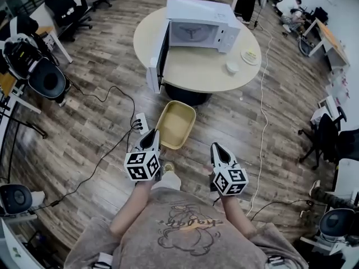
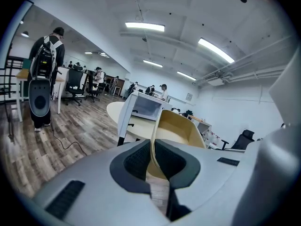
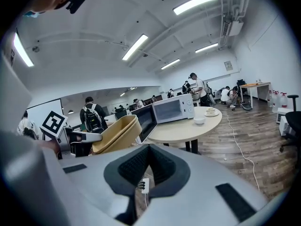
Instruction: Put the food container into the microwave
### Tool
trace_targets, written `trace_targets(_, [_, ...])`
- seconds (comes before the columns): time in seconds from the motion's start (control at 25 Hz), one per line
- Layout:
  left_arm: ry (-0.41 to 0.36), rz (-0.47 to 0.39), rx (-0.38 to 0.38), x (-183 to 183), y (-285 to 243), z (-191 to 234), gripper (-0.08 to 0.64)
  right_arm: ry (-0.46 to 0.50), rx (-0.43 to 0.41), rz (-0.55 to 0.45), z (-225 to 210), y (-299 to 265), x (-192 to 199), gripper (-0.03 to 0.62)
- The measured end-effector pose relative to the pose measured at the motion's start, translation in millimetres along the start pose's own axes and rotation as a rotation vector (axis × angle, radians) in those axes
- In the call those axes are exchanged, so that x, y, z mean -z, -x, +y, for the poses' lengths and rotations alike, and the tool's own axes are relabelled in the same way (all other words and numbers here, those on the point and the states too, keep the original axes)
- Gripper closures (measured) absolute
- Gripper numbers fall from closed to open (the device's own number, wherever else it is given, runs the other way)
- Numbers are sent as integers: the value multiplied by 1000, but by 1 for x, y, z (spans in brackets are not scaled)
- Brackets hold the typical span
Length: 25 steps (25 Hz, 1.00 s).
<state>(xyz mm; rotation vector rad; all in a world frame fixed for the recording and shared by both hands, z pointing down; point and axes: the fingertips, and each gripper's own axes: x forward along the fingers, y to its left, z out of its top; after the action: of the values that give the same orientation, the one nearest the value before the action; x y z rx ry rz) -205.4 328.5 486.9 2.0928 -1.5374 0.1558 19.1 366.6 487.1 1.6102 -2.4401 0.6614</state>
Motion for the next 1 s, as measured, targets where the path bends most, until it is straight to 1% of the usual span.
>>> trace_targets(0.24, [-15,8,43,-29,-38,12,508,1,30,-17,-2,-37,-22,592])
trace_targets(0.44, [-34,25,89,-43,-69,13,508,0,82,-48,-12,-54,-40,592])
trace_targets(0.6, [-30,38,112,-47,-86,12,508,-3,105,-57,-17,-60,-48,592])
trace_targets(0.8, [-27,48,142,-52,-109,3,508,-11,133,-69,-35,-71,-56,592])
trace_targets(1.0, [-8,47,136,-56,-132,4,508,-15,121,-66,-50,-95,-62,592])
